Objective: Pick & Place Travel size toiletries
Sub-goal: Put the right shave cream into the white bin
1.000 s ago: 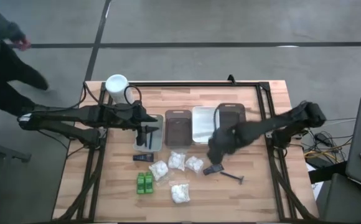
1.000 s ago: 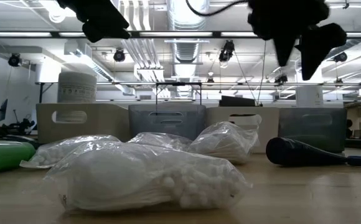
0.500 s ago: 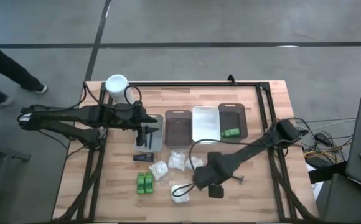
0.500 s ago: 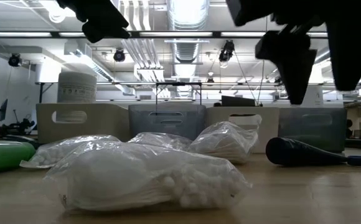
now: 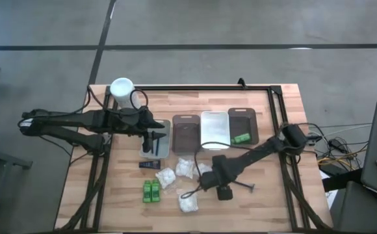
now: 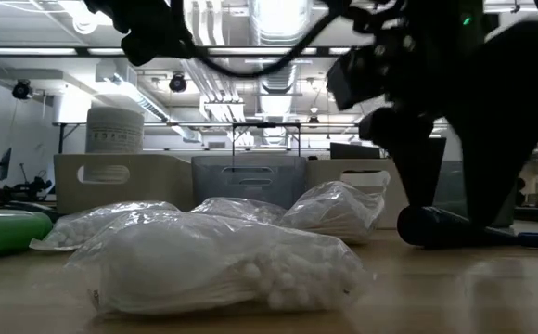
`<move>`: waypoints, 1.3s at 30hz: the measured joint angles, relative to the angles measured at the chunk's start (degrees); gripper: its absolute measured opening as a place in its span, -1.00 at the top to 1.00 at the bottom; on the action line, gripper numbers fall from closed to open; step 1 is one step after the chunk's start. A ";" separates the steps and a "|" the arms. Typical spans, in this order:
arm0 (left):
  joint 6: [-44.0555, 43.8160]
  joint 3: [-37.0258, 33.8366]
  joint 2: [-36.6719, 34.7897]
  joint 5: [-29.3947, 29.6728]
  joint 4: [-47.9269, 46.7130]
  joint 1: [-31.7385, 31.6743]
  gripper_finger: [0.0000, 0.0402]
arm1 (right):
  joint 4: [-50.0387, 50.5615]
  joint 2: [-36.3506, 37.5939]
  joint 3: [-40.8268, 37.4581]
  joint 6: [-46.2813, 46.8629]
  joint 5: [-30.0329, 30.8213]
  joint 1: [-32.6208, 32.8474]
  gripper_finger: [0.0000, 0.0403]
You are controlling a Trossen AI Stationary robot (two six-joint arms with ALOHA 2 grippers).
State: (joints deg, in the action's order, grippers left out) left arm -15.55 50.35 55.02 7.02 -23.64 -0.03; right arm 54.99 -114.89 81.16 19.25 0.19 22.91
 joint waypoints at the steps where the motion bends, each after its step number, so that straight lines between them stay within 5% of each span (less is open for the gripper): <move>1: -0.25 0.00 0.00 0.00 0.02 0.00 0.10 | -0.30 -0.02 -0.51 0.00 -0.02 -0.56 -0.49; 13: -1.62 0.00 0.02 0.09 0.05 0.00 0.10 | -5.15 0.42 -6.24 -5.49 -3.37 -2.04 -0.33; 24: -1.67 0.00 0.03 2.06 0.03 0.00 0.10 | -5.67 2.55 -6.61 -0.92 -4.22 -1.87 0.29; 31: -2.60 0.00 0.04 2.08 0.05 0.00 0.10 | -4.68 10.68 -6.59 9.76 -1.04 -1.64 0.64; 39: -2.34 -0.02 0.22 2.06 0.12 0.00 0.10 | 1.83 23.01 -6.61 33.31 10.18 -1.73 0.72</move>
State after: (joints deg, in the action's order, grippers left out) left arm -17.89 50.33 55.25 9.09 -23.53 -0.03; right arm 56.82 -91.88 74.54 52.56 10.36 21.18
